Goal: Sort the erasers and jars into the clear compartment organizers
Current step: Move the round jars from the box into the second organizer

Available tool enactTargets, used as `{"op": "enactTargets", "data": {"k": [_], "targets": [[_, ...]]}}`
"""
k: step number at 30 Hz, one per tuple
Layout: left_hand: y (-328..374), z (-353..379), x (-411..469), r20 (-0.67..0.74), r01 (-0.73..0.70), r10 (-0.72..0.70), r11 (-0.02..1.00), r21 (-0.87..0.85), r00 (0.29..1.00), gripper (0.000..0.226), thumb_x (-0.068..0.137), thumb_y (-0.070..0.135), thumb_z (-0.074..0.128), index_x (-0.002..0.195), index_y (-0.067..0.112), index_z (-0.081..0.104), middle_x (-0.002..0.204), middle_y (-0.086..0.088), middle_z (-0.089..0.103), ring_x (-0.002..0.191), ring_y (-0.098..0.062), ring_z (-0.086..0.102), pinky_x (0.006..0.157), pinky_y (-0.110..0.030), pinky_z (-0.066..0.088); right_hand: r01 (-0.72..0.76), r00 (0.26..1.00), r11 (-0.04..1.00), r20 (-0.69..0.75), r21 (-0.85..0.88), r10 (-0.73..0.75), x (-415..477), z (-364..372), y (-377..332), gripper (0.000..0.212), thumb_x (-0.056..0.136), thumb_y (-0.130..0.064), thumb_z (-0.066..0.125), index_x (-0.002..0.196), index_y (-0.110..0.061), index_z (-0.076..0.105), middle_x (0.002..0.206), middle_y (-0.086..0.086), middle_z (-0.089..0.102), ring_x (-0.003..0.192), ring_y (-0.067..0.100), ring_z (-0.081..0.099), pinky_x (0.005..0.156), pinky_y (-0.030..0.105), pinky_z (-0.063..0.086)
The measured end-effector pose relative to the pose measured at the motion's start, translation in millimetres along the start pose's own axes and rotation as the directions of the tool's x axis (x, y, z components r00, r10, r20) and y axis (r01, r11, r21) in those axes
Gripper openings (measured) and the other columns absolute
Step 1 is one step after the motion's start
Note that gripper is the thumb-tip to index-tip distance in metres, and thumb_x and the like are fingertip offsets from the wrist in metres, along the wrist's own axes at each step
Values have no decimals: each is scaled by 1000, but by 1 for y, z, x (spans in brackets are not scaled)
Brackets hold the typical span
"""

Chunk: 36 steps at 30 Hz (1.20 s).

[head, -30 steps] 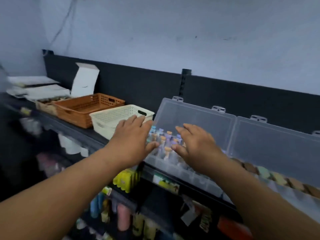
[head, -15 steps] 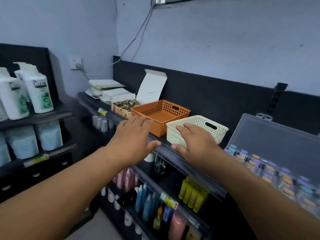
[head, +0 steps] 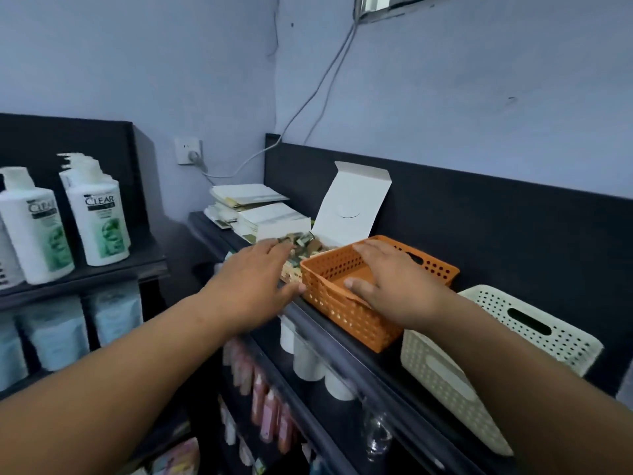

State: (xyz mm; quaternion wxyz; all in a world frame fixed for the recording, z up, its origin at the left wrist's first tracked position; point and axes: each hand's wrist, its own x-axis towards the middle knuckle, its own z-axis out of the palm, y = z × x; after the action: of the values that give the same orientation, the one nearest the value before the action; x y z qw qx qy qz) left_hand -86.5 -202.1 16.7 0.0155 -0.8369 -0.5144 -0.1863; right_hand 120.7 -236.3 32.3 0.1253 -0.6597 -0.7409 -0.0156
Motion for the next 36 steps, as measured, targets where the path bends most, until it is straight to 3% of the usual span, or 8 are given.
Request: {"op": "enactTargets", "data": {"k": [7,14,20,26,30,32,36], "targets": [[-39,20,82,55,58,-55,997,-56,997,70,90,48,54,148,21,24,150,-2,32,134,-22,36,106,-36,34,-52,998,998,40,41,50,77,13,20,67,95,-49,47,152,-22,24,158,-1,24,142,20,28,113,36,30],[-76,56,176,141,9,8,993,-120,990,64,89,46,58,143,22,34,146,-5,38,131,-23,41,105,-37,37,-170,982,983,93,75,163,149,30,34,64,94,-48,52,149,-26,29,156,-4,27,137,20,36,109,36,36],[-113,91,264,222,-112,148,980,-164,964,63,89,41,60,144,25,33,147,-3,37,130,-22,41,104,-35,37,-275,951,961,148,12,271,229,48,38,63,92,-44,57,148,-26,32,153,-2,32,134,21,40,108,38,38],[-133,125,330,325,-274,343,931,-240,881,68,86,36,64,145,28,32,148,3,36,131,-18,39,102,-30,36,-338,910,938,230,-69,345,297,74,36,60,92,-41,59,145,-23,38,146,2,42,129,22,44,104,35,40],[-136,145,355,349,-387,471,877,-285,810,36,79,32,62,114,36,55,119,6,58,108,-18,56,87,-36,49,-415,855,905,302,-90,422,325,100,40,62,88,-43,62,142,-21,41,136,3,52,120,22,51,96,35,44],[-138,151,360,365,-442,525,849,-291,769,36,75,32,56,110,40,57,108,8,63,100,-18,59,81,-39,52,-444,830,891,331,-96,449,332,109,39,60,87,-45,64,138,-22,45,131,2,55,118,22,52,94,34,45],[-141,158,367,320,-511,595,801,-314,737,41,68,34,46,107,42,58,107,7,66,97,-19,62,78,-38,52,-441,835,892,319,-98,448,341,124,37,47,80,-44,67,123,-29,57,122,0,62,111,23,58,92,35,49]]}}
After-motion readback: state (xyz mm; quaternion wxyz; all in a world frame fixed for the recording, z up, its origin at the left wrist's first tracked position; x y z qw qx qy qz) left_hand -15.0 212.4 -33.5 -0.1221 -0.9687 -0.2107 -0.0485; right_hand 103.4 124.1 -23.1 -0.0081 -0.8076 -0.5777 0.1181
